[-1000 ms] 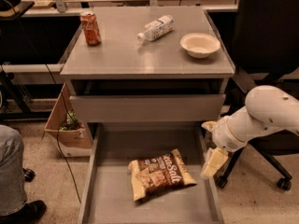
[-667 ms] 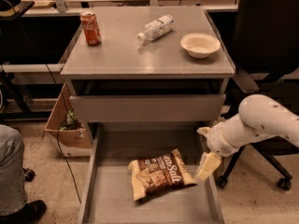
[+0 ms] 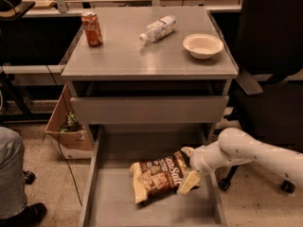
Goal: Pick brown chip bag from middle drawer and place on counter
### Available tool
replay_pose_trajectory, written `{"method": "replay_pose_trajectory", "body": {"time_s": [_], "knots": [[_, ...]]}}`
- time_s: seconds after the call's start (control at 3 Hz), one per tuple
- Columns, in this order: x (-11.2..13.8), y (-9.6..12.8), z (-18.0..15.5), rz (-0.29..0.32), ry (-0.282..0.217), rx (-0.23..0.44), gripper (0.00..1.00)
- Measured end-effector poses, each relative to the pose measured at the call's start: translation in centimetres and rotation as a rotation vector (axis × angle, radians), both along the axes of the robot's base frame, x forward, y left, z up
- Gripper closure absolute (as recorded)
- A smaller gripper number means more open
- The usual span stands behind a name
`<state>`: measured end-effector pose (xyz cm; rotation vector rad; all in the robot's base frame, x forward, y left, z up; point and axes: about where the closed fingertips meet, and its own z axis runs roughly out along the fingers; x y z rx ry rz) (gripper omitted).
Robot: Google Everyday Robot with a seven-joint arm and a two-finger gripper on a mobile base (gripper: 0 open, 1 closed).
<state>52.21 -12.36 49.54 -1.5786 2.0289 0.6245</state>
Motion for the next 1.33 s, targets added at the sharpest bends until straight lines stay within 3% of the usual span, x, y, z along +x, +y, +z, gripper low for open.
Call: {"method": "replay_pose_trajectory", "body": {"time_s": [0.67, 1.0, 1.33], "knots": [[2.2, 3.0, -8.5, -0.002, -0.038, 0.075, 0.0], [3.8, 4.6, -10.2, -0.005, -0.066, 0.114, 0.0], [4.5, 5.7, -11.1, 0.001, -0.074, 0.132, 0.19]]}}
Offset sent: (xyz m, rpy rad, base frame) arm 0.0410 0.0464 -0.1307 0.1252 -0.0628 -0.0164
